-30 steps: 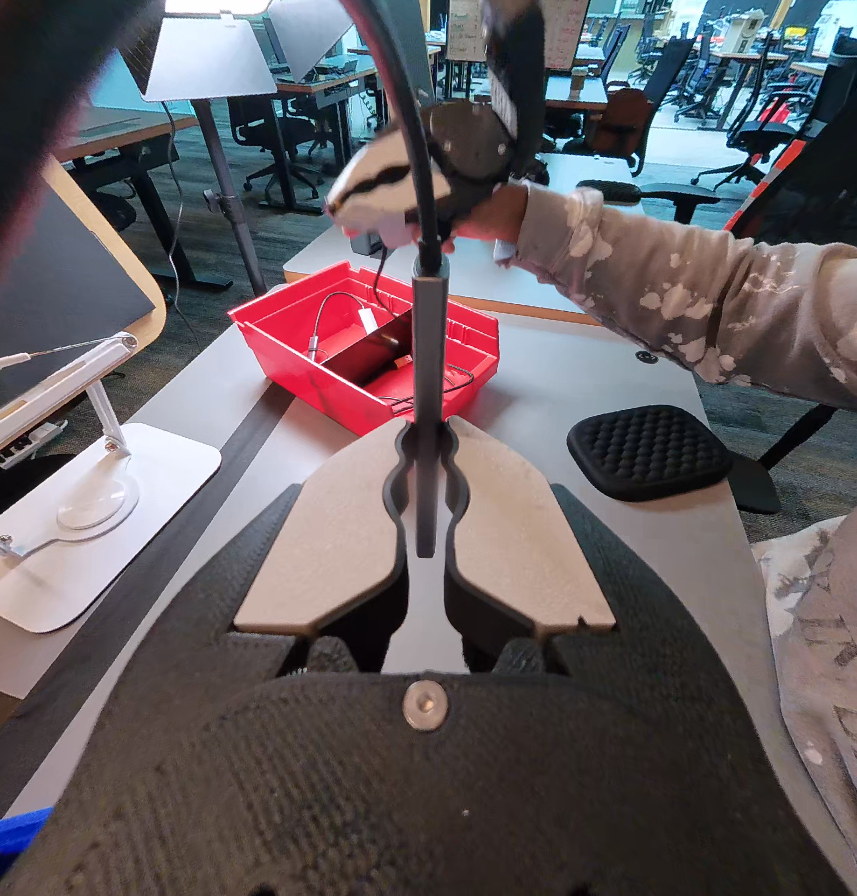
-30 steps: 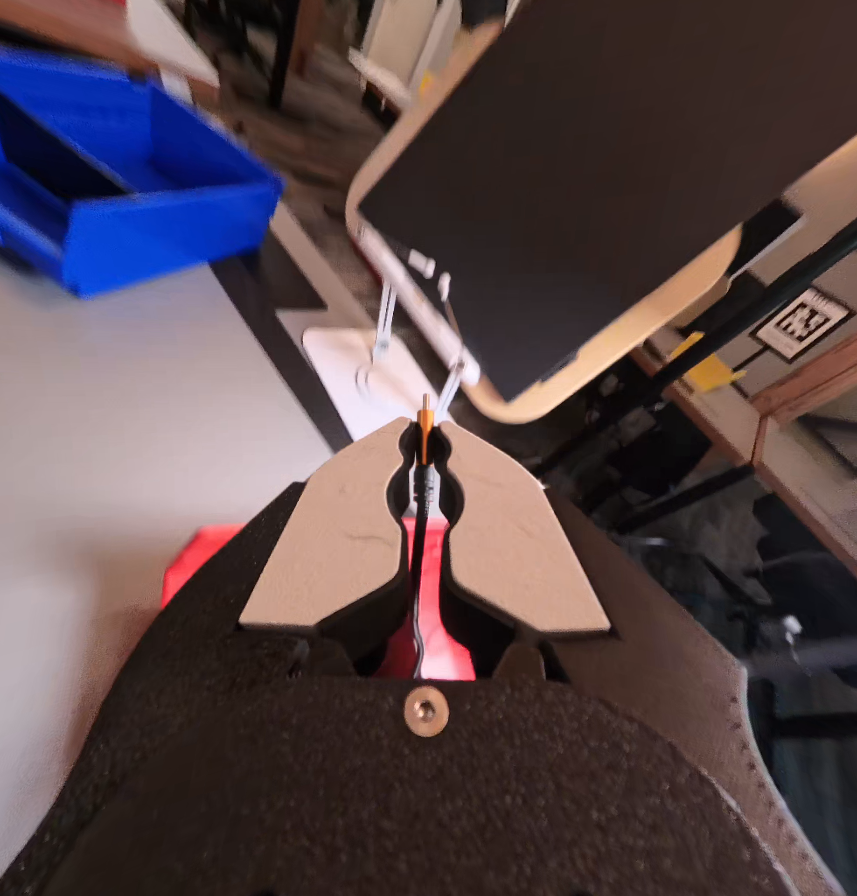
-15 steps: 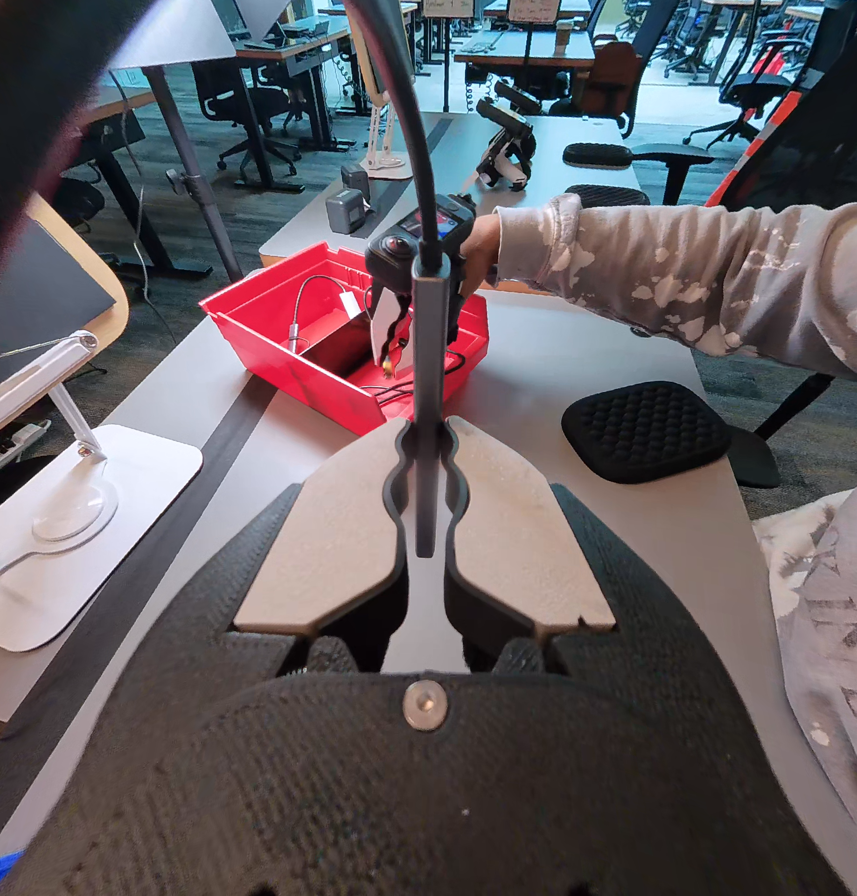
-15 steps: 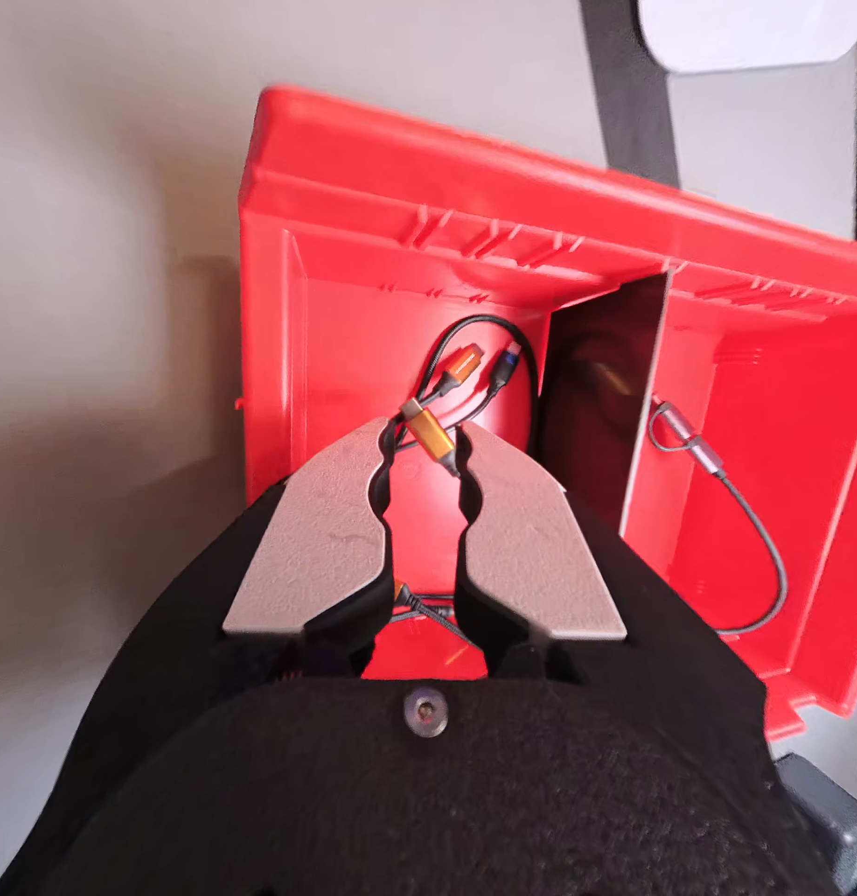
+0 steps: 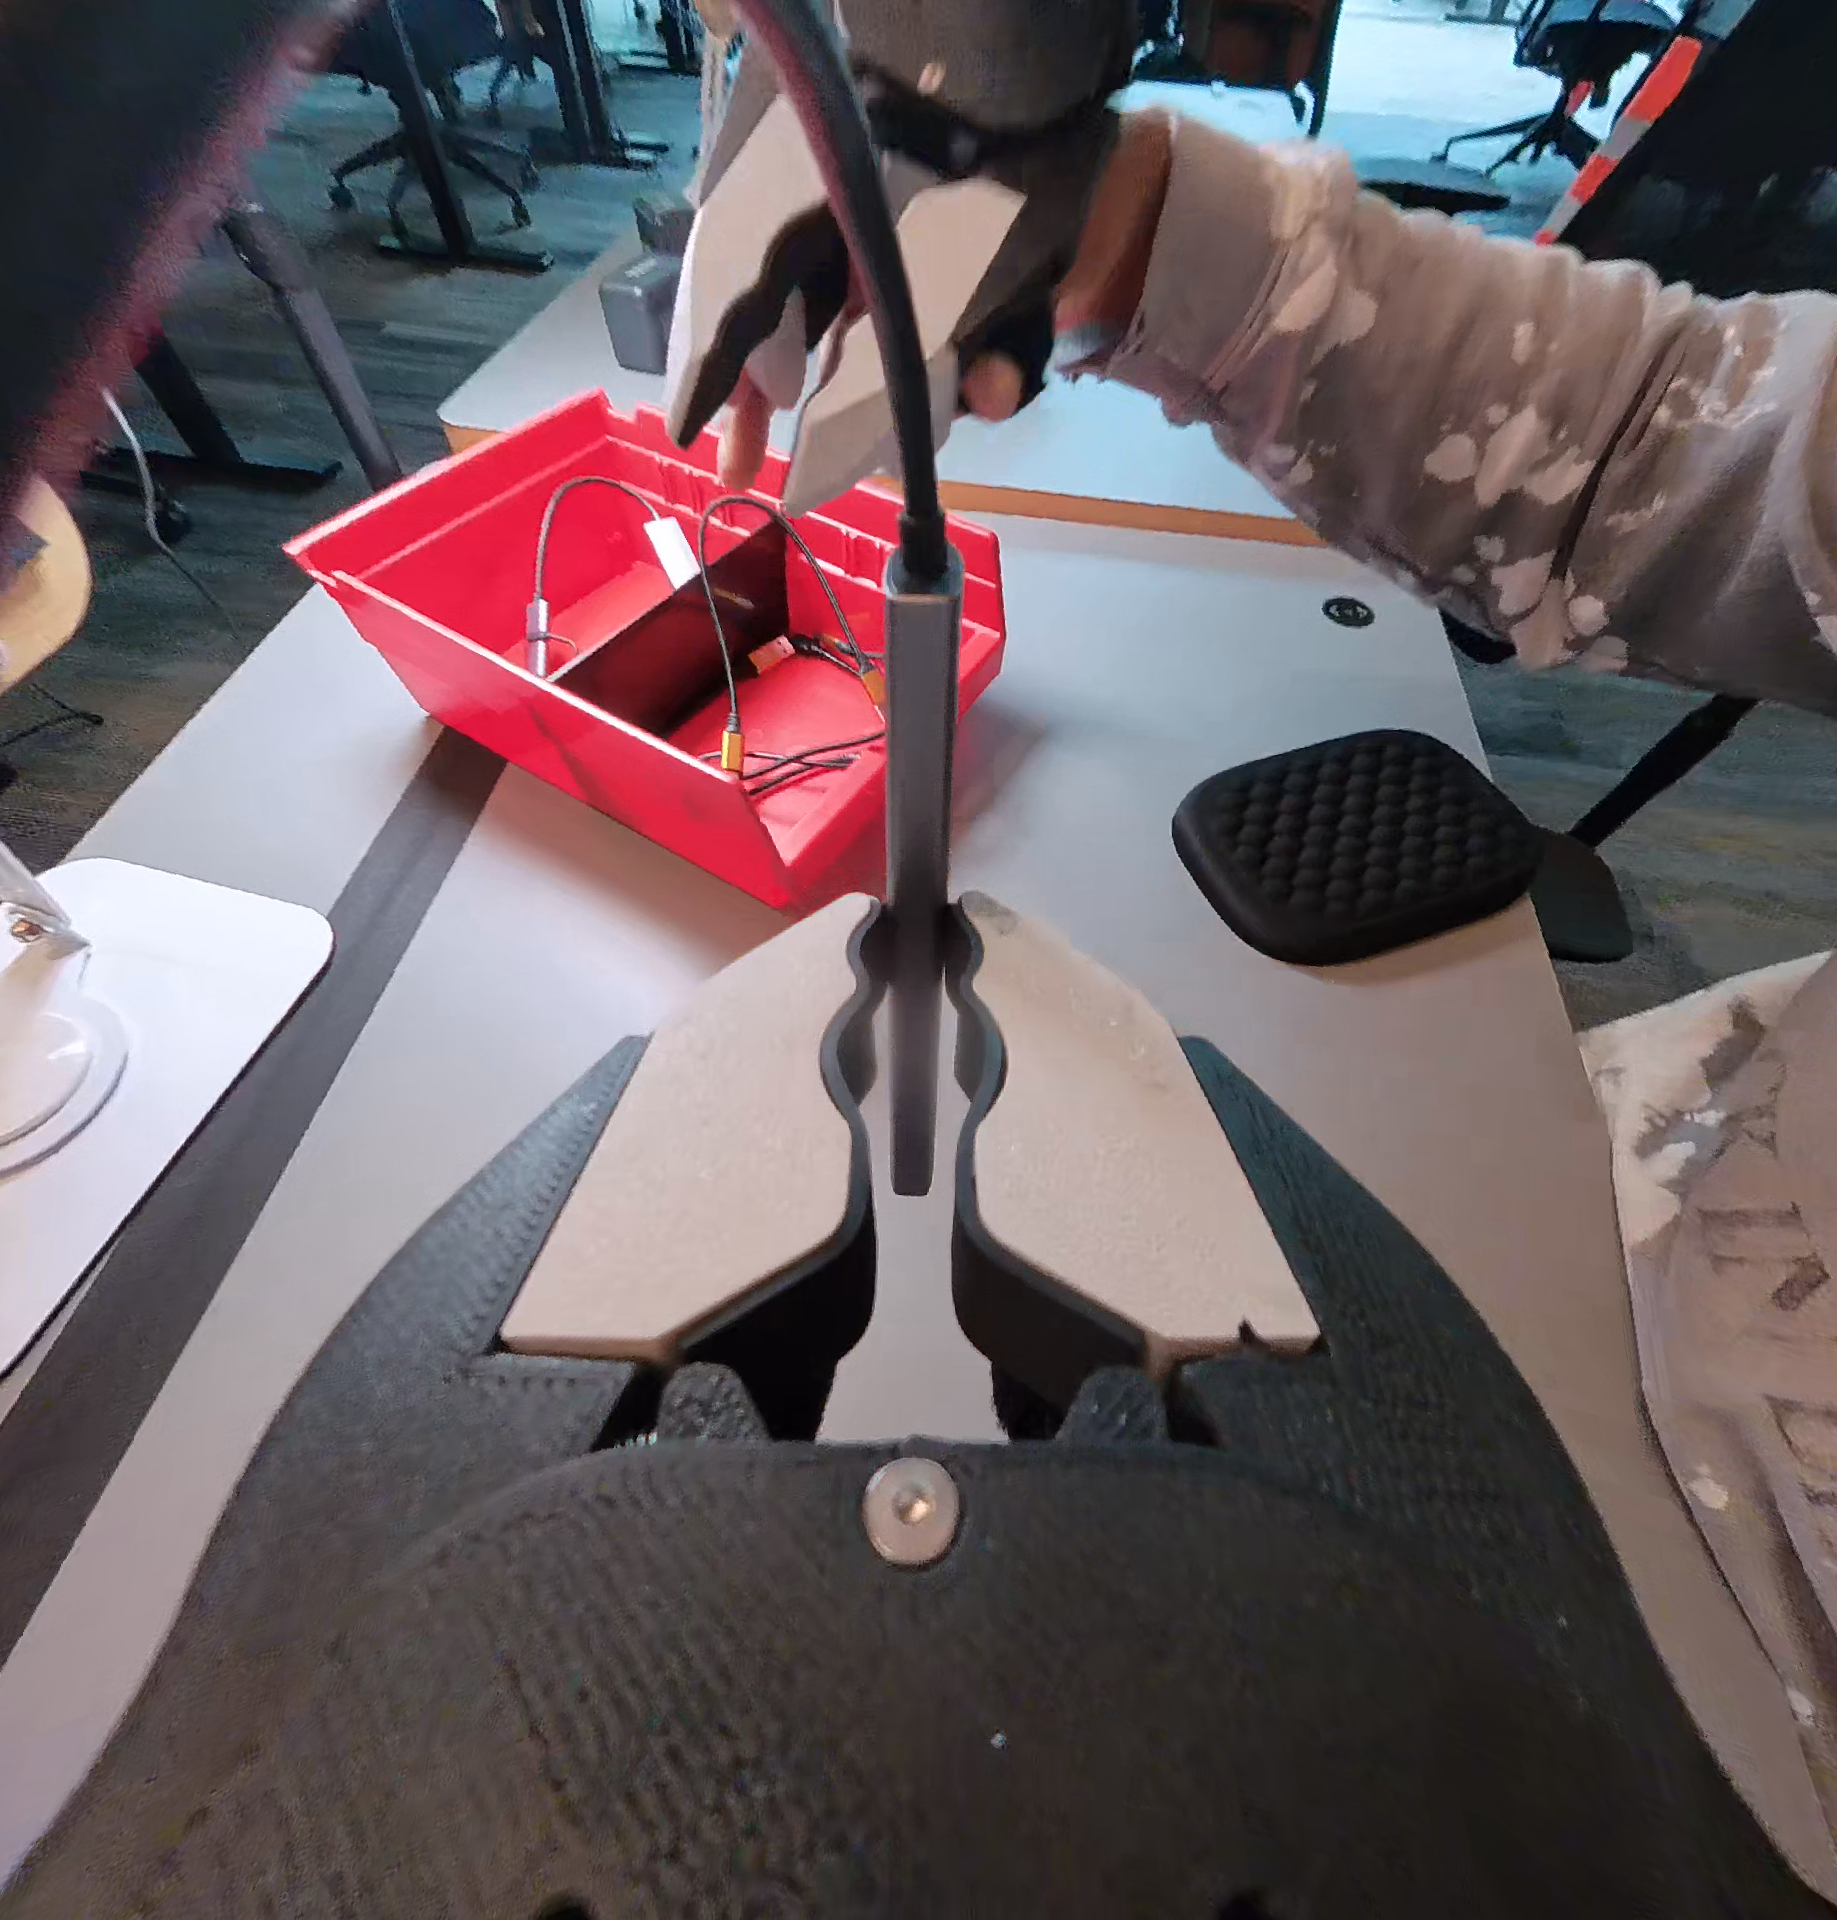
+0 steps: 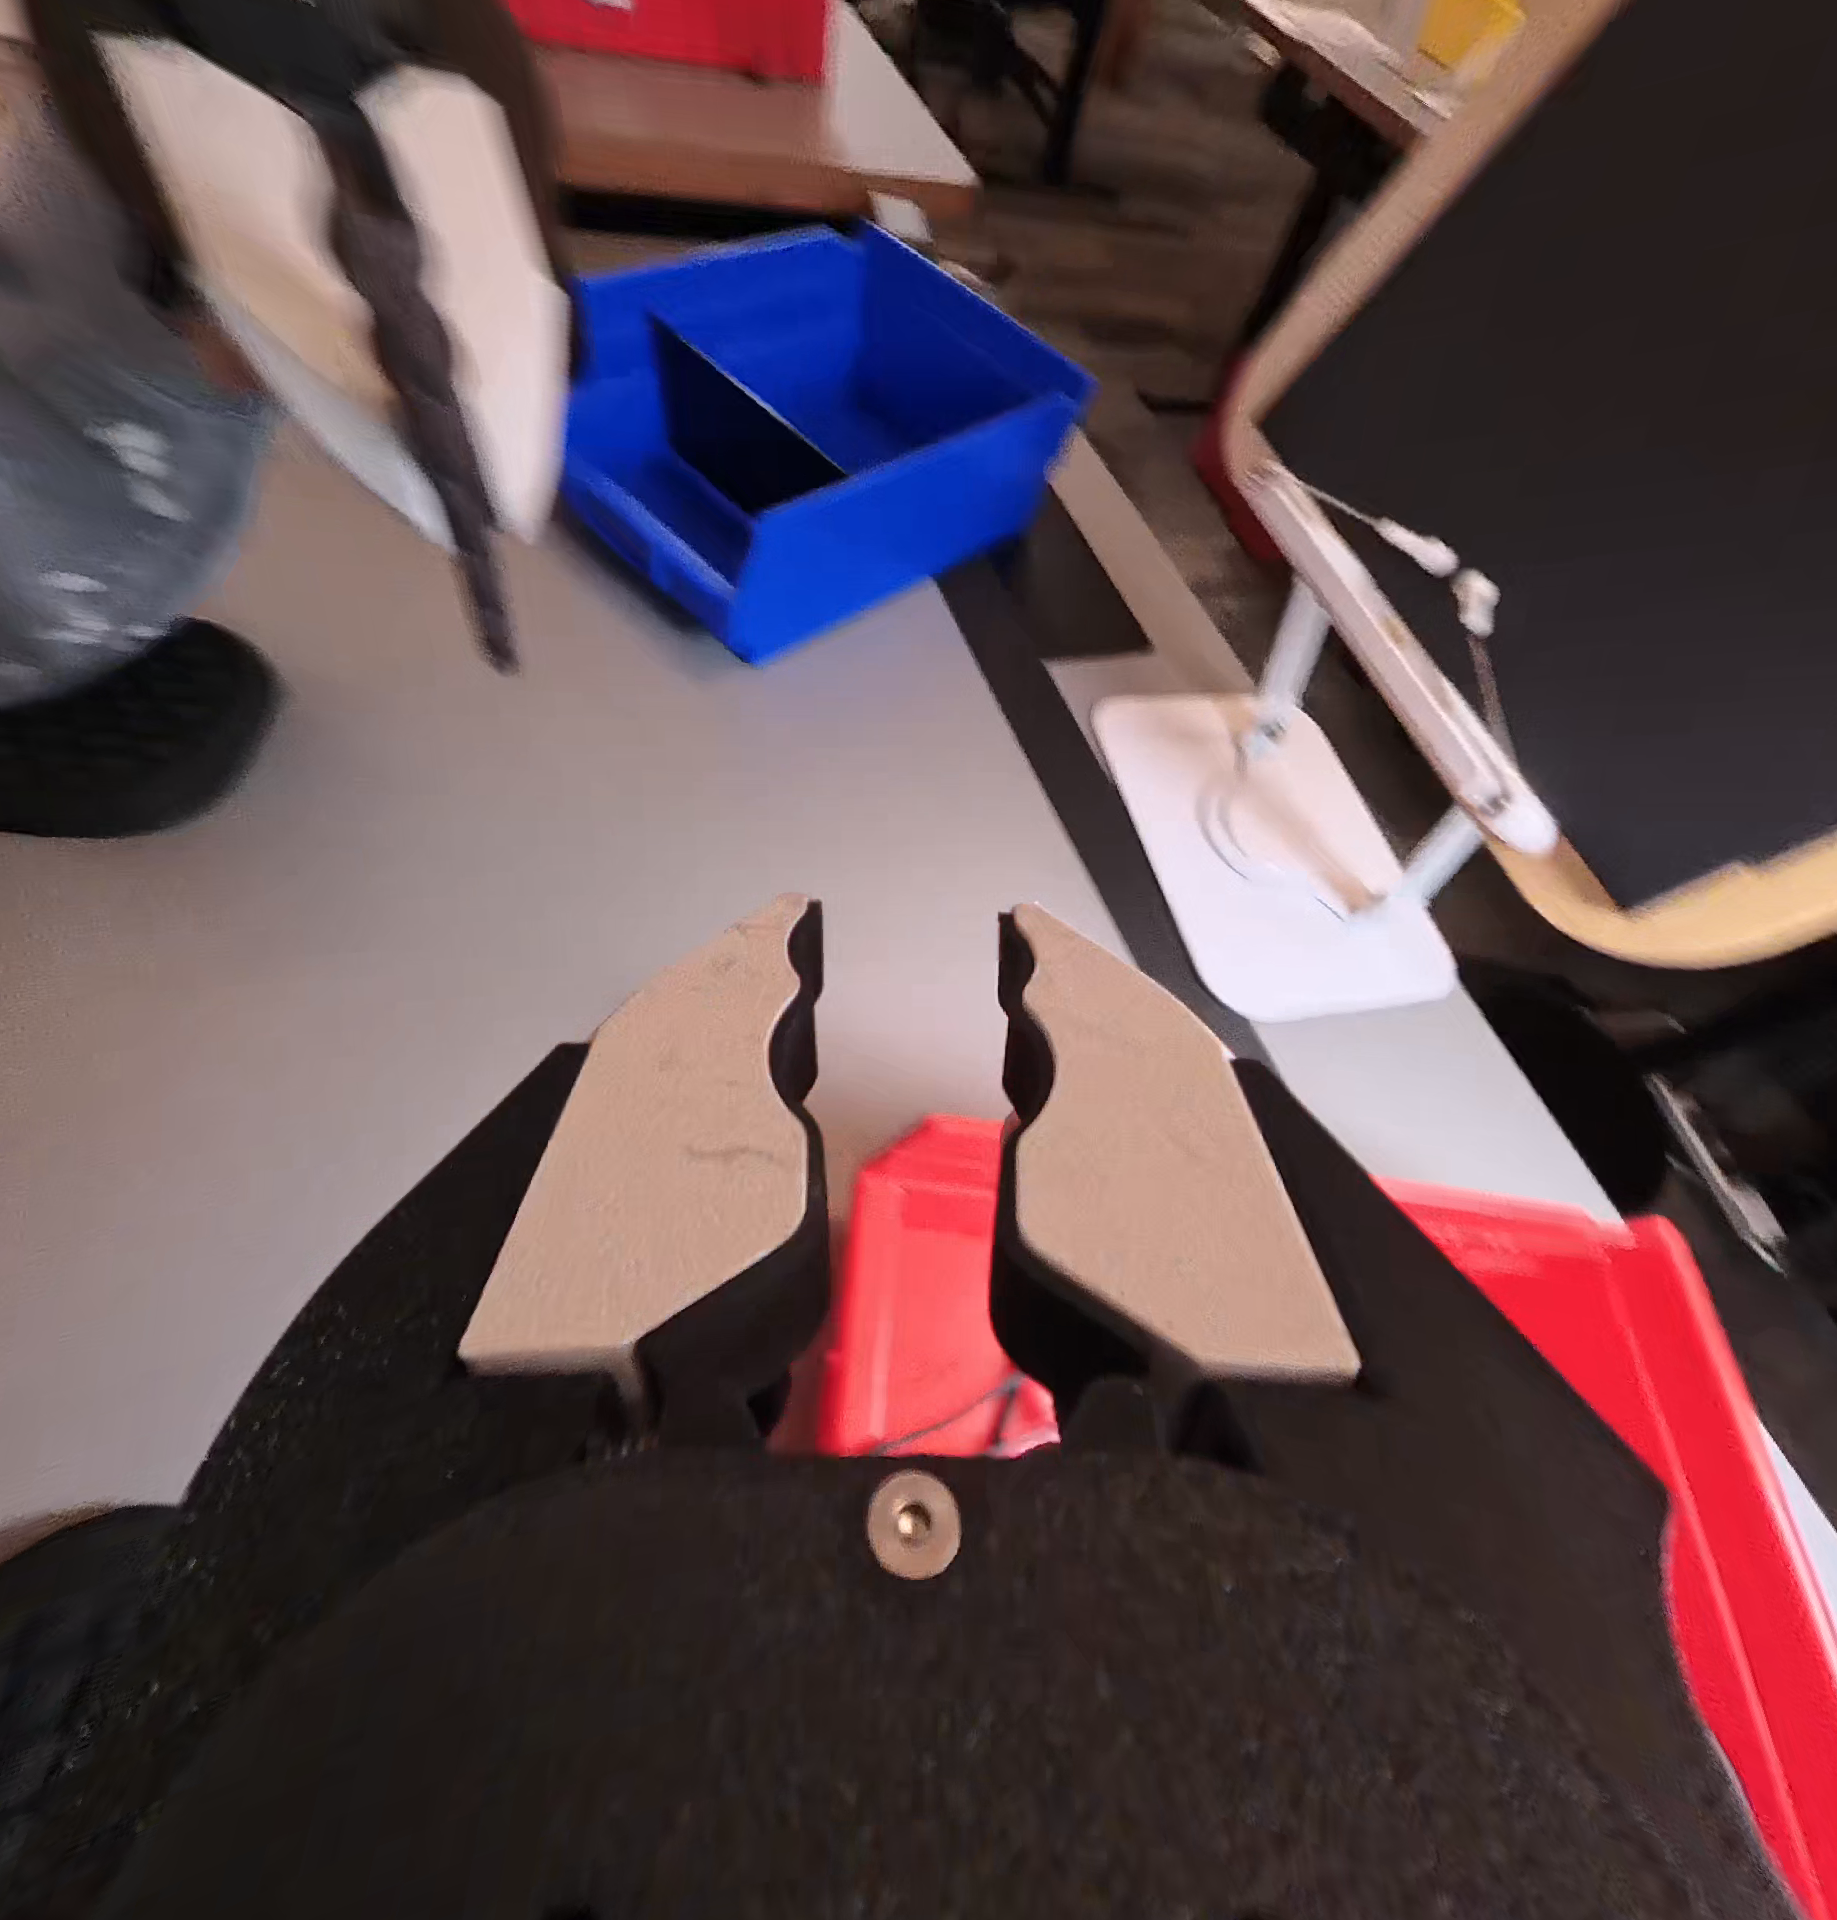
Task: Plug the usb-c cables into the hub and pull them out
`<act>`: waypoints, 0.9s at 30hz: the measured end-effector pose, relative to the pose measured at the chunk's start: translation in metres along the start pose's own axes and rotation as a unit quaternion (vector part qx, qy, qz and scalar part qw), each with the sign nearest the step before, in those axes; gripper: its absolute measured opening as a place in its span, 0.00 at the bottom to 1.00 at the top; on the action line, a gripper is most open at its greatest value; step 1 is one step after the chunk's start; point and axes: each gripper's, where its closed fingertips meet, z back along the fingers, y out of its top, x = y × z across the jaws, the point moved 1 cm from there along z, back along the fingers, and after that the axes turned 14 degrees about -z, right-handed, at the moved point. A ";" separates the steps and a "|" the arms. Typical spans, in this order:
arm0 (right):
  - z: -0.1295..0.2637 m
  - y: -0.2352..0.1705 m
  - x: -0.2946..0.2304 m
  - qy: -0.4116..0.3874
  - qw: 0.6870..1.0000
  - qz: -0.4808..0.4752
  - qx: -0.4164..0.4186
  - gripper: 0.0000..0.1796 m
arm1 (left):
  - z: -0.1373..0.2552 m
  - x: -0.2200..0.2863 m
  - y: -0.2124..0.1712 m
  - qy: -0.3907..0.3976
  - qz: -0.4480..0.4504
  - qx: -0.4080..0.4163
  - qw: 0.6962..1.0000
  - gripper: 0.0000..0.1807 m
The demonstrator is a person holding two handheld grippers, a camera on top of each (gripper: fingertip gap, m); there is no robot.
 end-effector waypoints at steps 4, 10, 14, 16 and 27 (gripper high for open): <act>-0.009 0.018 -0.063 0.080 0.996 0.037 0.001 0.17 | -0.020 0.011 -0.004 -0.024 -0.007 -0.022 0.999 0.06; -0.030 0.021 -0.104 0.090 0.989 0.101 -0.059 0.07 | -0.048 0.028 -0.009 -0.047 -0.026 -0.054 0.997 0.06; -0.019 0.035 -0.096 0.061 0.990 0.112 -0.062 0.05 | -0.045 0.014 0.000 0.015 -0.046 -0.031 0.998 0.11; -0.002 0.051 -0.078 0.029 0.994 0.096 -0.046 0.05 | -0.036 0.004 0.009 0.052 -0.051 -0.007 0.997 0.18; 0.081 -0.005 0.119 -0.351 0.907 0.058 -0.224 0.05 | -0.010 -0.010 0.014 0.089 -0.039 0.012 0.995 0.21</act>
